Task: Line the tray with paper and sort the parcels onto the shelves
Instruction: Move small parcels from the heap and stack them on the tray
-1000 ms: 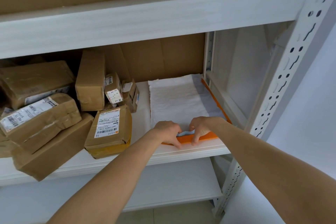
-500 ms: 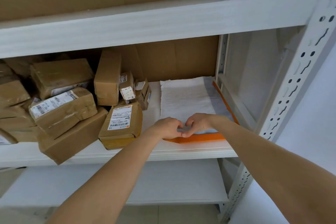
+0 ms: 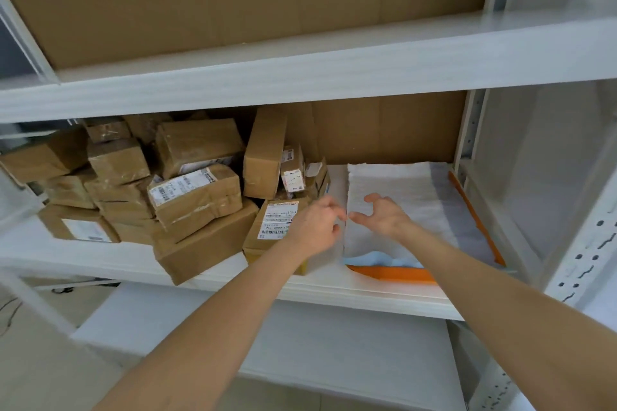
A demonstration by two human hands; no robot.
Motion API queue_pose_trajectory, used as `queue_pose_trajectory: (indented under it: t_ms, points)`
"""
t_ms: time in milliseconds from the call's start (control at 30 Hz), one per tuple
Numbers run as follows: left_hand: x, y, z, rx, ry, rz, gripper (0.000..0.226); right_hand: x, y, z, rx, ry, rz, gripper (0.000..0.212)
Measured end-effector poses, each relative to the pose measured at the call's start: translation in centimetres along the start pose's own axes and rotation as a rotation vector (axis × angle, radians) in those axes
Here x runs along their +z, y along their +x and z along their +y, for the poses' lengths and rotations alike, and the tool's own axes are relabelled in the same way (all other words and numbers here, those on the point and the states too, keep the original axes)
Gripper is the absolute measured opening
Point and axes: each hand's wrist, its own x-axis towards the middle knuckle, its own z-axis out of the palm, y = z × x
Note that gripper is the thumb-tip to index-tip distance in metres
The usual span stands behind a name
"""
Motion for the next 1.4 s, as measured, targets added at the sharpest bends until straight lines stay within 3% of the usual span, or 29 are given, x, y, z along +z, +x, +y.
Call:
queue_pose_trajectory:
  t_ms: [167, 300, 433, 633, 900, 1033, 1167, 1400]
  points:
    - [-0.9, -0.3, -3.8, -0.031, -0.008, 0.154, 0.023, 1.2, 1.2, -2.7, 0.079, 0.201, 0.051, 0.078]
    - [-1.4, -0.5, -7.8, -0.2, -0.071, 0.18, 0.031, 3.0, 2.0, -4.9, 0.151, 0.316, 0.035, 0.073]
    - [-1.6, -0.7, -11.6, -0.398, -0.136, 0.007, 0.046, 6.1, 2.7, -6.9, 0.23, 0.409, -0.065, 0.087]
    - [-0.8, -0.9, -15.5, -0.518, -0.246, -0.239, 0.043, 9.6, 2.7, -9.0, 0.372, 0.425, -0.221, 0.096]
    - [-0.1, -1.3, -15.5, -0.682, -0.843, -0.527, 0.055, 11.0, 2.5, -9.6, 0.526, 0.522, -0.191, 0.078]
    - [0.3, -1.1, -15.8, -0.704, -0.934, -0.59, 0.056, 10.6, 1.9, -9.8, 0.53, 0.539, -0.165, 0.064]
    - [0.4, -0.6, -15.9, -0.701, -1.068, -0.641, 0.055, 9.5, 1.7, -9.5, 0.526, 0.588, -0.182, 0.075]
    - [-0.4, -0.2, -14.3, -0.655, -0.987, -0.602, 0.05, 7.5, 0.8, -8.9, 0.545, 0.638, -0.188, 0.068]
